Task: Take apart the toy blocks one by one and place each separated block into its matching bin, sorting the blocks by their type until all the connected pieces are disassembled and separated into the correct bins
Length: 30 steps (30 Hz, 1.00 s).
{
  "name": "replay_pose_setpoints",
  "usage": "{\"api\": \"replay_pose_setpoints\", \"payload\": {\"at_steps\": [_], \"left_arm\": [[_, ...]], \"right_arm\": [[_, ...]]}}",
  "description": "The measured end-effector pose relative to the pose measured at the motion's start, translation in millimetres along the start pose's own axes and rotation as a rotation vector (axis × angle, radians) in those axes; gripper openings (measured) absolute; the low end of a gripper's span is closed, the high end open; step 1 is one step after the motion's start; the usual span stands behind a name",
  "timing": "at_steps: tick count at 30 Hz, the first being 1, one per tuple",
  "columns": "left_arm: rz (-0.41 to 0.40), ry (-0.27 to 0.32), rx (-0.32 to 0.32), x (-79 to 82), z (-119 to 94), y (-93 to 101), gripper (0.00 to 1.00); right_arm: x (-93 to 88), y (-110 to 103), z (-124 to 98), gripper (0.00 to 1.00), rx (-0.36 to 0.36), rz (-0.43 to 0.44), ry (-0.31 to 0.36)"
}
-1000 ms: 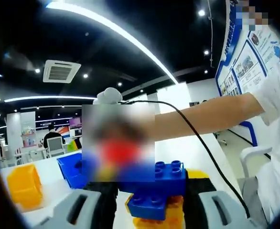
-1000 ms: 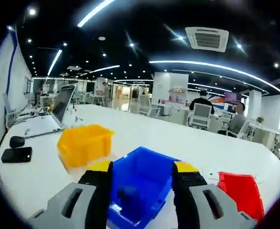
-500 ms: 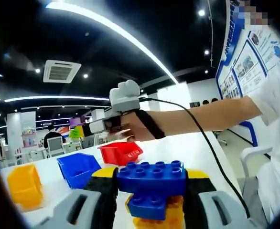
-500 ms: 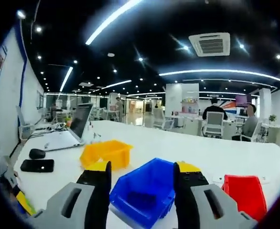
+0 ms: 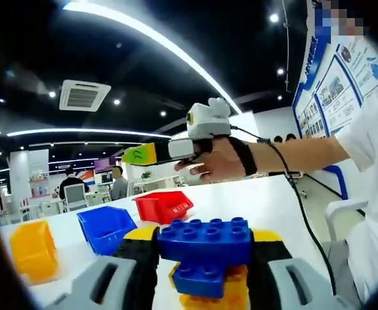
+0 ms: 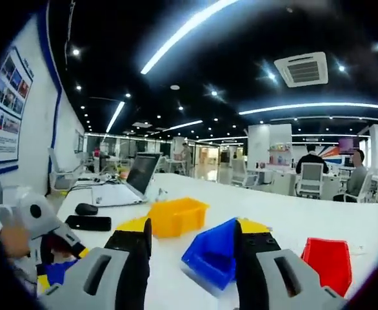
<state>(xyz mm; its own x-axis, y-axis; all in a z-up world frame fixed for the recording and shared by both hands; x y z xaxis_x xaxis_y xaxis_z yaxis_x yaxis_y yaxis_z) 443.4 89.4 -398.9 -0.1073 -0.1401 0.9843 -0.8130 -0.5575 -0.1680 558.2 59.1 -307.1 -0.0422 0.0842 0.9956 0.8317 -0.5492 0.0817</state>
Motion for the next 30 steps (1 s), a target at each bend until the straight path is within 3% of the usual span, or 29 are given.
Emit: {"api": "replay_pose_setpoints", "payload": {"at_steps": [7, 13, 22, 30], "left_arm": [[-0.009, -0.012, 0.003, -2.4, -0.6, -1.3, 0.55], [-0.027, -0.009, -0.007, -3.0, -1.9, -0.9, 0.55], [-0.222, 0.061, -0.086, 5.2, -9.6, 4.4, 0.59], [-0.296, 0.077, -0.116, 7.6, -12.7, 5.0, 0.59]], "right_arm": [[-4.7, -22.7, -28.6, 0.52, 0.085, 0.004, 0.027], [-19.4, -43.6, -46.0, 0.51, 0.167, 0.017, 0.015], [-58.9, -69.7, -56.6, 0.51, 0.281, 0.002, -0.058], [-84.5, -103.4, -62.0, 0.49, 0.462, -0.019, -0.115]]}}
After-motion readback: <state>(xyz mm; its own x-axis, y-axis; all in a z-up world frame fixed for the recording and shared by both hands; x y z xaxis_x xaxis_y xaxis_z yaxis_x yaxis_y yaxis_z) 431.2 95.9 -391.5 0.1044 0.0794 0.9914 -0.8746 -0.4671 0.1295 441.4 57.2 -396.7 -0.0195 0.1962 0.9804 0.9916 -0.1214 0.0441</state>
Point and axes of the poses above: the point that each gripper's makers call its tool centre point, and the gripper's own axes: z roughly forward along the fingers, y roughly to its right, x roughly out of its top, the point moved 1 cm from there along -z, roughly backward along the fingers, and after that the axes turned 2 degrees about -y, right-handed, at the moved point
